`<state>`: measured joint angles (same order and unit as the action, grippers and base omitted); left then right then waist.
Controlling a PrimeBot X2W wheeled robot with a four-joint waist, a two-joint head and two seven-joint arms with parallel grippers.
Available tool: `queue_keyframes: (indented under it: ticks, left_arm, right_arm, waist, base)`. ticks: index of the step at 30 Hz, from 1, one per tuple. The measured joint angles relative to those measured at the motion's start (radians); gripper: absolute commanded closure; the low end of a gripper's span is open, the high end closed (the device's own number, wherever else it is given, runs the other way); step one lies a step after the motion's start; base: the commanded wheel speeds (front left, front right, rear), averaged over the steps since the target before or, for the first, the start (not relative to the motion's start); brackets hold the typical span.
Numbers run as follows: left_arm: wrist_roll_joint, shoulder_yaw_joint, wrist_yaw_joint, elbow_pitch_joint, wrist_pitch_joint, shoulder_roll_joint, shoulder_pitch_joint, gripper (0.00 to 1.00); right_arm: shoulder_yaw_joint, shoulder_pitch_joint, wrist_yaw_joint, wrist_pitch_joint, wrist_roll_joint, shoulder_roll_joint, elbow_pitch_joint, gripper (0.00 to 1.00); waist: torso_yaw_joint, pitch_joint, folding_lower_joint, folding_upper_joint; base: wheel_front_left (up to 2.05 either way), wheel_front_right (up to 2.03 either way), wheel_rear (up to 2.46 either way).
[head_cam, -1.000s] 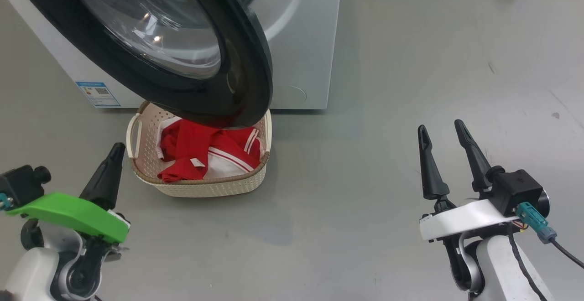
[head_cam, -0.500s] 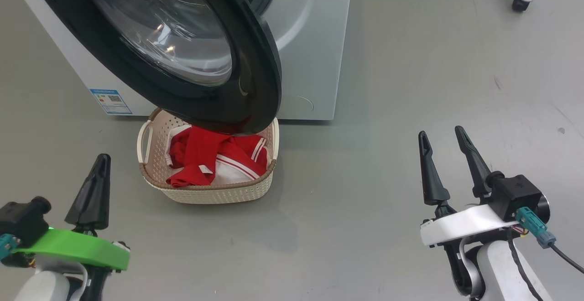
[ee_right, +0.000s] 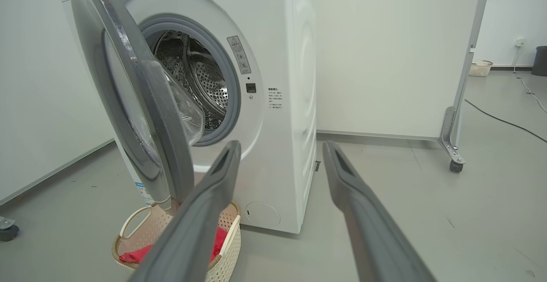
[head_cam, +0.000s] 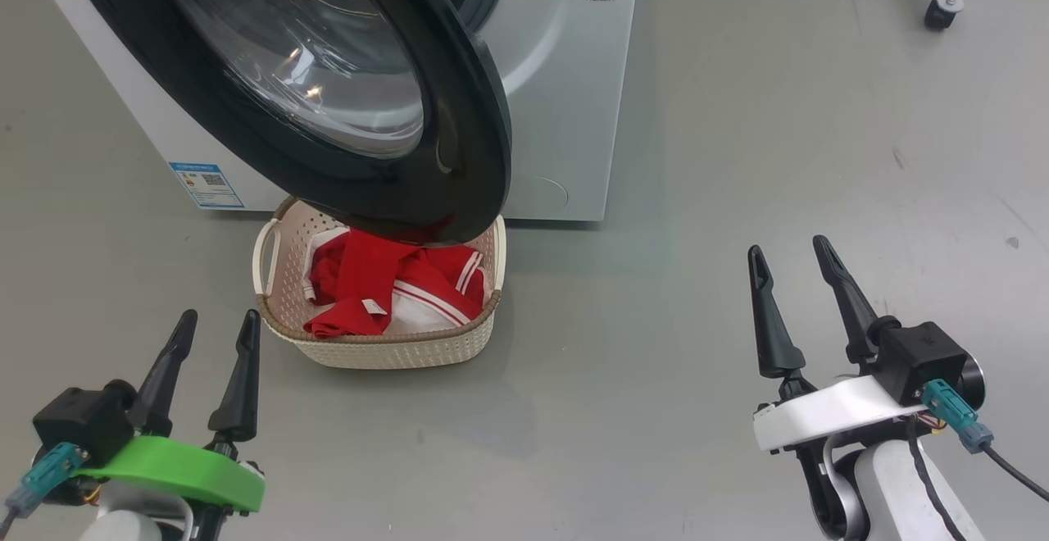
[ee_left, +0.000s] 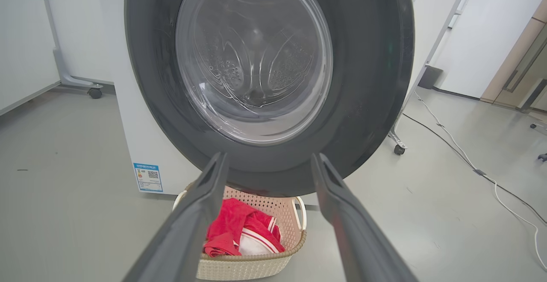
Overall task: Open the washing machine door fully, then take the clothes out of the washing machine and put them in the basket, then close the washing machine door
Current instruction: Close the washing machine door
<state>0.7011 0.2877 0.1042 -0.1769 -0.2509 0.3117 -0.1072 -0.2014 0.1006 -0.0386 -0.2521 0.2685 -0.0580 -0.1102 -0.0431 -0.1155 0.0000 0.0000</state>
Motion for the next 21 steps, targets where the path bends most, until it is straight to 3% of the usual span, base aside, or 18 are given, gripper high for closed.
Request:
queue_keyframes:
  ticks: [21]
  left_arm:
    - [-0.070,-0.077,-0.002,0.024,-0.001,-0.072,0.007,0.00]
  right_arm:
    - [0.005,-0.003,-0.004,0.000,-0.009,0.002,-0.001,0.00]
  waist:
    - [-0.006,-0.001,0.0000,0.0000]
  base:
    - [0.00,0.00,0.00]
